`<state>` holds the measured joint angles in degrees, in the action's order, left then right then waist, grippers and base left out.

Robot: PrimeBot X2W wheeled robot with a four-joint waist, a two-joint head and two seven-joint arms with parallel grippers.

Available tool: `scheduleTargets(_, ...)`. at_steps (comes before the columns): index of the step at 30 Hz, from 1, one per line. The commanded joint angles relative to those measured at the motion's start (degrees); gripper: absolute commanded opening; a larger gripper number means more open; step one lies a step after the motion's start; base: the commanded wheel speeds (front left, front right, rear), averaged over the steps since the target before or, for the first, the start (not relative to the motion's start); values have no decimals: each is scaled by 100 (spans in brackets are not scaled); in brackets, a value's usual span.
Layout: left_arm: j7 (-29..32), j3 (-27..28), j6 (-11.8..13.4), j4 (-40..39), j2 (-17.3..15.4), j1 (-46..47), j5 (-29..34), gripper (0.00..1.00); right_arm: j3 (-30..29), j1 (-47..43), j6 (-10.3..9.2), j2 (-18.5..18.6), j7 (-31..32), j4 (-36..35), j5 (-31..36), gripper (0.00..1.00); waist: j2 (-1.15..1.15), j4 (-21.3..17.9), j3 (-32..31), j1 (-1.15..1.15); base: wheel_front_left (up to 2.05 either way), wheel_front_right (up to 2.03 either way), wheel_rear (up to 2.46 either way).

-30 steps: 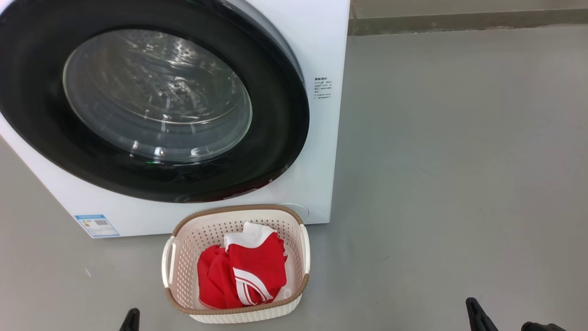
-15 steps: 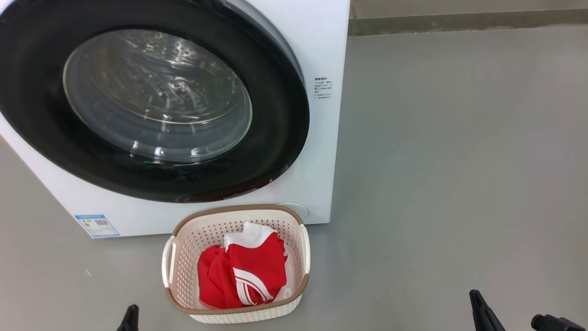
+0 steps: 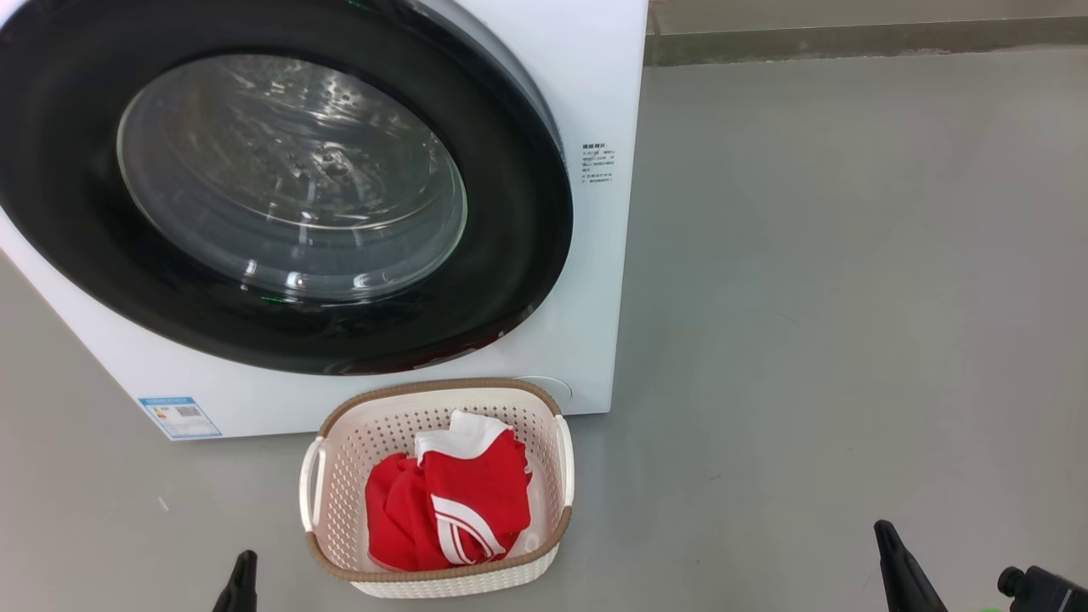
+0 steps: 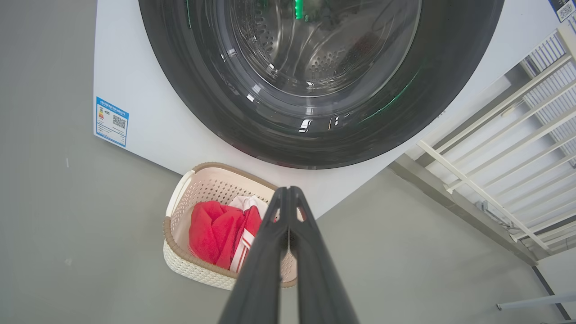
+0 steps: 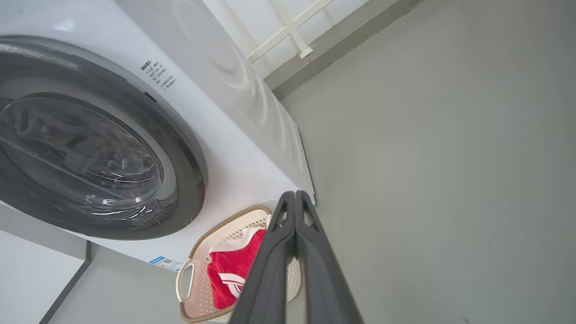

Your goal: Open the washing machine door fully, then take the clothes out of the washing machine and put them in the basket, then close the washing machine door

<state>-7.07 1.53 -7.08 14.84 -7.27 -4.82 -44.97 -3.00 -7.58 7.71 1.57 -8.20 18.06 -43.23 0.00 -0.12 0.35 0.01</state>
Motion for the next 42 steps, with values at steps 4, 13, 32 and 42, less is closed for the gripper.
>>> scheduleTargets(4,70,142,-16,-116,-33,261,-282,0,5,324,-8,110,69,-177,-327,0,0,1,-1,-1,0,0,0)
scheduleTargets(13,219,184,-19,-112,21,357,-793,0,-16,443,-10,127,214,-204,-870,0,0,2,-3,-1,0,0,0)
scheduleTargets(32,533,272,-25,-103,136,562,-1871,0,-69,696,-13,156,528,-261,-2009,0,0,5,-7,-1,0,0,0)
scheduleTargets(42,698,319,-28,-99,196,669,-2439,0,-101,830,-15,169,696,-291,-2605,0,0,6,-9,-1,0,0,0)
